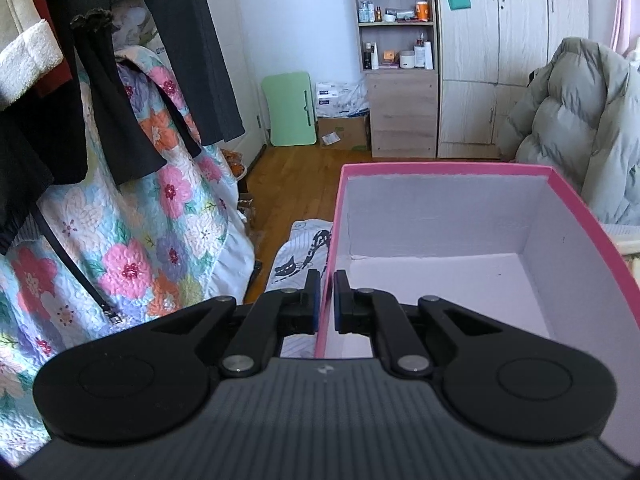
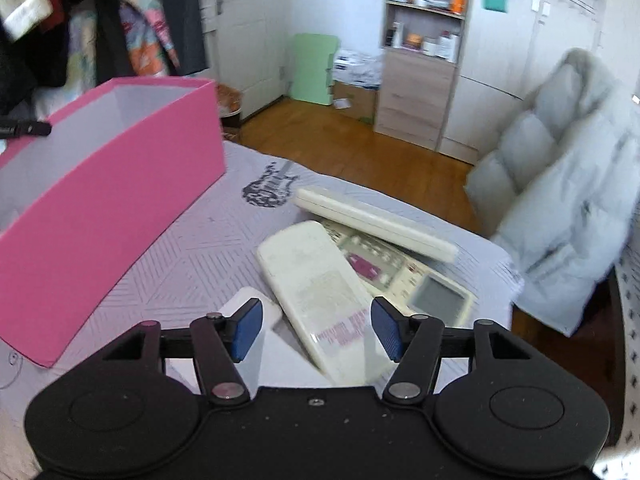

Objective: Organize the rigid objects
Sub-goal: 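Move the right tool back to the table and grasp the cream remote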

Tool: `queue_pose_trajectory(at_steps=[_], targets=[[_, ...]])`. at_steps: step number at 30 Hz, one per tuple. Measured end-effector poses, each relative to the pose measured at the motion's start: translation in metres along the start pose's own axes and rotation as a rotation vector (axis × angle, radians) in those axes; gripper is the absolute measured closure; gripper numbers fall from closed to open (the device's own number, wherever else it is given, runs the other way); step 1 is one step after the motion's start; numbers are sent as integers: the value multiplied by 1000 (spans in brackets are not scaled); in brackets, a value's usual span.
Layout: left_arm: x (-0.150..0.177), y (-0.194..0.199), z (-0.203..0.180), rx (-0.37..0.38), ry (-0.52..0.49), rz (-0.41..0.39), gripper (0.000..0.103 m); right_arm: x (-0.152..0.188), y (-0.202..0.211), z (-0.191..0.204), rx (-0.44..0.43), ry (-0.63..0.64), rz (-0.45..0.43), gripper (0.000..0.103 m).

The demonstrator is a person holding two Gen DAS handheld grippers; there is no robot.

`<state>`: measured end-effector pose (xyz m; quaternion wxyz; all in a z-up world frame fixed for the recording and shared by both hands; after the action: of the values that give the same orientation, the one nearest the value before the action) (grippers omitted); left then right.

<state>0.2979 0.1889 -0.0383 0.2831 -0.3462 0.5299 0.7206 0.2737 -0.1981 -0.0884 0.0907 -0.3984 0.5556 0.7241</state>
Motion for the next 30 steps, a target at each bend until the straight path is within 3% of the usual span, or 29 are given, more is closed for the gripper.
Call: queue_pose_trajectory(at_steps=[6,10,11,13,14,21,22,23,25,26,29,30], targets=[[0,-2,-2,-2,-13,7,97,-21,-25,9,8,151,29,31],[0,-7,2,25,15,41,97,-20,-48,14,0,179,122,25],[1,-8,3,27,21,49,97,-20,-51,12,24,160,126,16],[1,-8,2,23,14,45,97,-22,-52,9,53,103,128,17],[1,-8,2,17,9,45,97,-22,-51,9,41,90,124,29],[1,-9,0,7,-5,50,96,-24,-16,30,172,172,32,40],[1,-10,0,5,-5,57,96,-25,-7,33,188,169,15,48],[1,-10,-1,5,-4,60,96,-25,1,36,189,168,-1,71],[1,-10,-2,3,-8,58,96,-27,15,38,193,156,-28,81],[0,-10,-2,2,-9,57,96,-27,20,40,198,154,-33,92],[1,-11,-1,1,-7,60,96,-24,26,48,158,169,-23,93],[1,-10,-1,3,-6,60,96,-23,27,49,171,170,-27,82]])
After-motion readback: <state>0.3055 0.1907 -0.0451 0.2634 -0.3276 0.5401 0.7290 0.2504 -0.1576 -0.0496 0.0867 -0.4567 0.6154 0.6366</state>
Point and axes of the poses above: each gripper's, at about its wrist camera, not at the fingertips, and y roughly against the way its jaws point, z to its left, x to its underside, the point moved 6 cm from there along -y, roughly the way its jaws point, and after that the axes turned 7 degrees about -x, right-handed, at the moved point
